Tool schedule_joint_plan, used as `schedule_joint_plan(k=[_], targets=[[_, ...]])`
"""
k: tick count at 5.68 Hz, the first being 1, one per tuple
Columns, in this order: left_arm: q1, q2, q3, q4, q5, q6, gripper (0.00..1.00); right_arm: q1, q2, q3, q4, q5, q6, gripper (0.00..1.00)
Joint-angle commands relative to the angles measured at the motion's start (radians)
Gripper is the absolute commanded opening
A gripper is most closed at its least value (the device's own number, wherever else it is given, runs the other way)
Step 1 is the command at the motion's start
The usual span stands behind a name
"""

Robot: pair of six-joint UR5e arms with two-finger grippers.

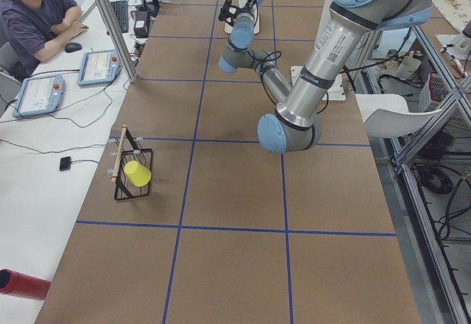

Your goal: Left arm grabs green cup and hands to right arm on tray

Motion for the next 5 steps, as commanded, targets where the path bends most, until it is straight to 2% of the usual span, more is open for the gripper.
schedule_joint_plan(k=[1, 5], targets=[[0.009, -0.005, -0.009, -0.008, 0.000, -0.007, 0.03, -0.005, -0.001, 0.018, -0.038, -0.001, -0.001, 0.98], [0.043, -0.017, -0.011, -0.009, 0.010, -0.021, 0.03, -0.016, 0.001, 0.022, -0.040, -0.016, 0.002, 0.95]])
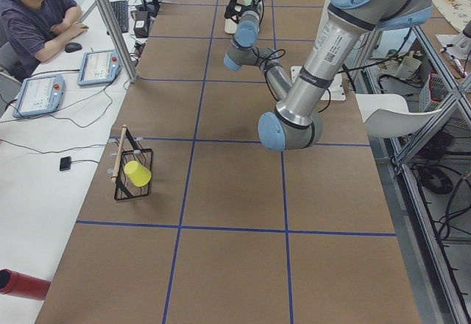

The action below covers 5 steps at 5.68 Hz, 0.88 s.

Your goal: Left arm grabs green cup and hands to right arm on tray

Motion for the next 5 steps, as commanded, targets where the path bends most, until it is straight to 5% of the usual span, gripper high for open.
schedule_joint_plan(k=[1, 5], targets=[[0.011, -0.008, 0.001, 0.001, 0.002, 0.000, 0.03, -0.005, -0.003, 0.005, 0.001, -0.004, 0.000, 0.95], [0.011, -0.008, 0.004, 0.007, 0.002, -0.002, 0.03, 0.025, -0.067, 0.052, -0.004, 0.134, 0.001, 0.95]])
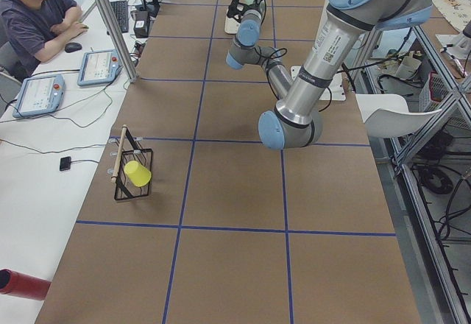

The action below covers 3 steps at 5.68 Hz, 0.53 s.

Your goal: Left arm grabs green cup and hands to right arm on tray

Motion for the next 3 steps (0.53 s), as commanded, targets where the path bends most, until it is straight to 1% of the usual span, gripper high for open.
schedule_joint_plan(k=[1, 3], targets=[[0.005, -0.002, 0.006, 0.002, -0.001, 0.000, 0.02, 0.009, 0.021, 0.003, -0.055, 0.012, -0.005, 0.95], [0.029, -0.008, 0.009, 0.004, -0.001, 0.001, 0.02, 0.005, 0.050, -0.005, -0.166, 0.013, -0.058, 0.95]])
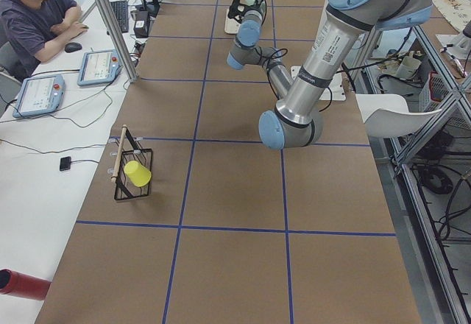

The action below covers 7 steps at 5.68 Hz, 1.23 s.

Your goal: Left arm grabs green cup and hands to right arm on tray

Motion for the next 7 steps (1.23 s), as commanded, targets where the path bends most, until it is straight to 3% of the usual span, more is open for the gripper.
schedule_joint_plan(k=[1, 4, 5, 6, 7], targets=[[0.006, -0.008, 0.002, 0.003, 0.000, 0.000, 0.02, -0.001, 0.010, -0.004, -0.107, 0.030, -0.072, 0.95], [0.015, -0.014, 0.005, 0.007, 0.000, 0.002, 0.02, 0.044, 0.035, 0.003, -0.164, 0.177, -0.085, 0.95], [0.017, -0.016, 0.005, 0.007, 0.001, 0.002, 0.02, 0.056, 0.037, 0.006, -0.166, 0.205, -0.083, 0.87], [0.022, -0.016, 0.005, 0.007, 0.002, 0.002, 0.02, 0.056, 0.037, 0.006, -0.164, 0.223, -0.088, 0.50], [0.022, -0.016, 0.006, 0.009, 0.002, 0.002, 0.02, 0.058, 0.037, 0.012, -0.164, 0.254, -0.104, 0.50]])
